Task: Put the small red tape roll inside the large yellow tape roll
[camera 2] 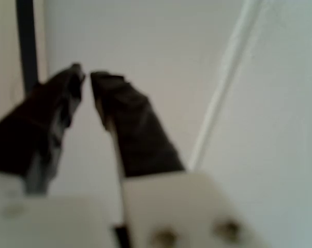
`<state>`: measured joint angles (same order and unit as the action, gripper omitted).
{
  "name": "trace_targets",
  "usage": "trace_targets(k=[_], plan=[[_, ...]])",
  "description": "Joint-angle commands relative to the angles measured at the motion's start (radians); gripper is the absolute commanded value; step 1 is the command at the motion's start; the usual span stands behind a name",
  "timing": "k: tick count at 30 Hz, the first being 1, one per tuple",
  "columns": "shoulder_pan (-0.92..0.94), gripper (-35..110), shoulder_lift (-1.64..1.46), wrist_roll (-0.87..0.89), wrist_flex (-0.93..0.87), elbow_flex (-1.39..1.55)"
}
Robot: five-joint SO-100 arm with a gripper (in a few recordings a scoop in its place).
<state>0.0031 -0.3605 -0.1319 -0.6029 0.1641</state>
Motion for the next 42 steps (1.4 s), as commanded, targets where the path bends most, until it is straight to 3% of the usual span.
trace_targets(k=[1, 13, 26, 42], plan=[[-0.006, 0, -0.038, -0.015, 0.083, -0.083], [-0.051, 0, 0.067, -0.015, 0.201, -0.084], [-0.046, 0, 0.14, -0.009, 0.215, -0.071], [-0.041, 0, 0.089, 0.005, -0.14, -0.16]])
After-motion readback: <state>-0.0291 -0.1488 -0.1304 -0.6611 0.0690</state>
